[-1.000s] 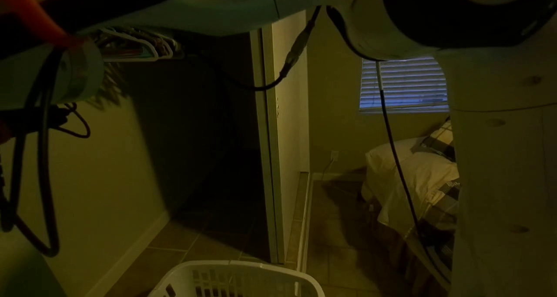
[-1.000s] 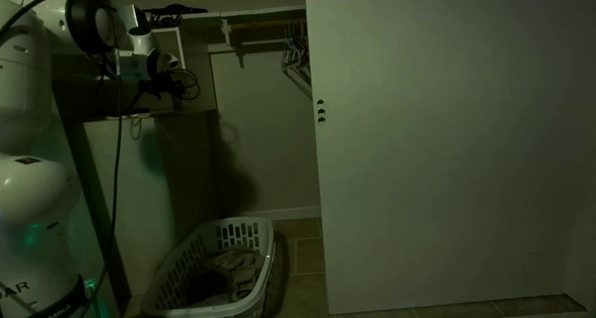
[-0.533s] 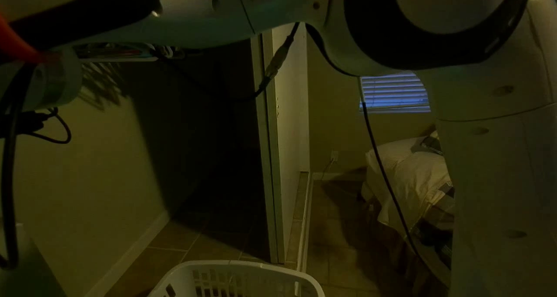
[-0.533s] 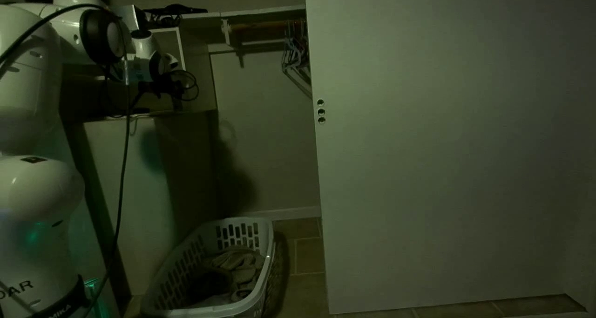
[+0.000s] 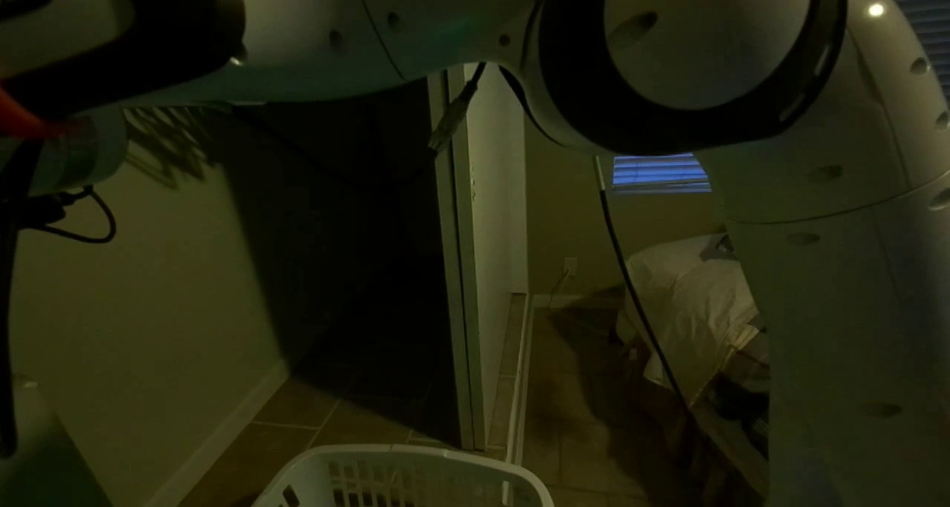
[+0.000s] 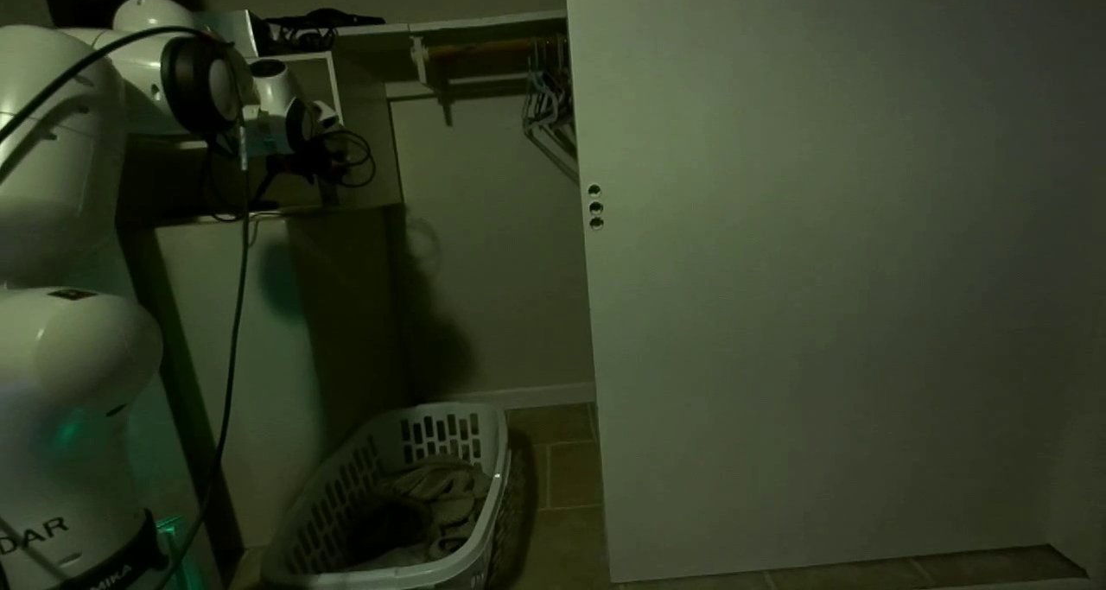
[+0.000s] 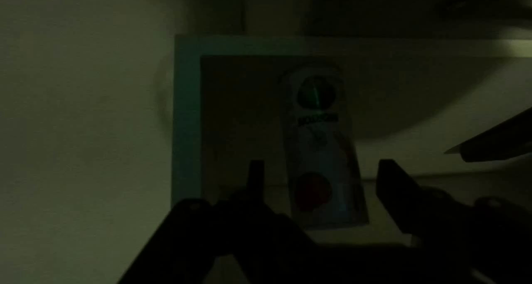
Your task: Remove the black object from the bottom shelf and put it on the top shelf
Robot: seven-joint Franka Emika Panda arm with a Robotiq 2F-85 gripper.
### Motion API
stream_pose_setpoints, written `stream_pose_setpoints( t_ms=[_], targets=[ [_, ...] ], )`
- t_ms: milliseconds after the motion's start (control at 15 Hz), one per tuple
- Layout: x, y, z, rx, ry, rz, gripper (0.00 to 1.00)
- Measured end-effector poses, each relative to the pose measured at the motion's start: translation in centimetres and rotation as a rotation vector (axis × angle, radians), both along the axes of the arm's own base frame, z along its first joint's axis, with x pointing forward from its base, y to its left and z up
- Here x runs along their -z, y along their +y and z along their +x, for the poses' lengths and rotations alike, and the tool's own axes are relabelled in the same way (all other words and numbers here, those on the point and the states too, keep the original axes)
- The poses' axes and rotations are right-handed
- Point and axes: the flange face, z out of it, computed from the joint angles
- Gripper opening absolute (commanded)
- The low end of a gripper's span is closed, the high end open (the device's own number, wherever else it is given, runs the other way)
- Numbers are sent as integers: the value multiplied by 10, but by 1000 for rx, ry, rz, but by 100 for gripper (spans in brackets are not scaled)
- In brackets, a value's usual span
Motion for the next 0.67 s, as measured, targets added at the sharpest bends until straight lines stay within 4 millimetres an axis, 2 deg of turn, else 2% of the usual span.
stream_pose_setpoints(
  t_ms=[67,133,200,267,667],
  targets=[
    [-1,-2,1,10,4,1,81],
    [-2,-3,2,17,6,1,75],
    [-2,-3,2,19,8,1,92],
    [-2,-1,1,18,8,2,98],
    [1,13,-6,-2,14,10,98]
  ],
)
